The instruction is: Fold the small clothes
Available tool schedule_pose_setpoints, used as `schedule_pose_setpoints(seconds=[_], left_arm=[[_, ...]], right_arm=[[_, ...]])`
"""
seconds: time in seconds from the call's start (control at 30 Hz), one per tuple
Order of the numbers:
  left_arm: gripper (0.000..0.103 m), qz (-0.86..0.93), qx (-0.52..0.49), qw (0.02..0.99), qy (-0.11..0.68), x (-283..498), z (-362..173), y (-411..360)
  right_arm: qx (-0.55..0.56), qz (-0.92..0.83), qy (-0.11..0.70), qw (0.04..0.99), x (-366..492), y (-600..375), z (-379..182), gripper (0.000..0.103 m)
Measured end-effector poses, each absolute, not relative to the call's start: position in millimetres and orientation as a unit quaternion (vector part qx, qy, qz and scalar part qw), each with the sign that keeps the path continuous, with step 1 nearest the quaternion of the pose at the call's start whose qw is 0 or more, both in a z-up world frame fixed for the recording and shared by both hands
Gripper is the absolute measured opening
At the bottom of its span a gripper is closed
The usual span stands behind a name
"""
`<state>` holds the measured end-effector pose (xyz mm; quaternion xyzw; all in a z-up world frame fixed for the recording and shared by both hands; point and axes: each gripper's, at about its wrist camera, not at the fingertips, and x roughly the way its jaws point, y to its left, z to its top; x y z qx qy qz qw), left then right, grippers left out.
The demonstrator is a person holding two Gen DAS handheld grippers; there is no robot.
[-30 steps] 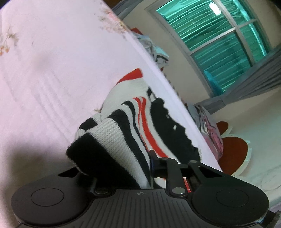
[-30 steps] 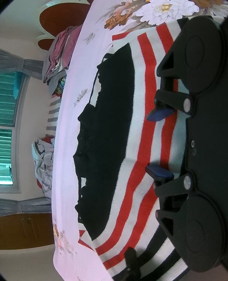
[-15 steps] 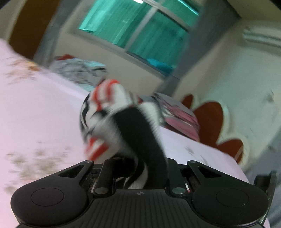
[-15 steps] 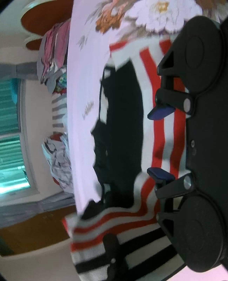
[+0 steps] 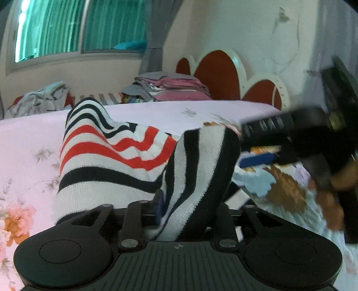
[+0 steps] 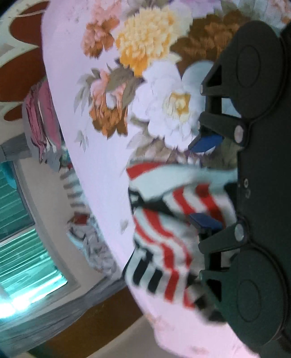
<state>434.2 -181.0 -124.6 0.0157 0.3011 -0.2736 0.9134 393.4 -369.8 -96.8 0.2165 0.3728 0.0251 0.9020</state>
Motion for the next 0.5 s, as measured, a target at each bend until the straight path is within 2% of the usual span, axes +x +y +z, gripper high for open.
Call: schedule_pose_setpoints(seconds=[0.03, 0.07, 0.13, 0.4, 0.5], left_arm=[[0.035, -0.276, 0.025, 0.913, 0.3, 430, -122, -182], [0.045, -0.281, 0.032, 0.912, 0.298, 424, -120, -184], [0.057, -0.294, 0.038, 0.907, 0.299, 408, -115, -185], [0.058, -0.291, -0.006, 0.908, 0.303, 373, -94, -147], [0.058, -0.245, -0.036, 0.922, 0.299, 373, -85, -113]], right_arm=[[0.229, 0.038, 0.371, 0.899, 398, -366, -95, 0.061], [0.239, 0.051, 0.371, 0.896, 400, -362, -95, 0.066], [0.256, 0.077, 0.38, 0.886, 411, -353, -96, 0.075], [0.251, 0.091, 0.429, 0.863, 434, -328, -118, 0.069], [0.256, 0.101, 0.435, 0.857, 437, -324, -122, 0.058]])
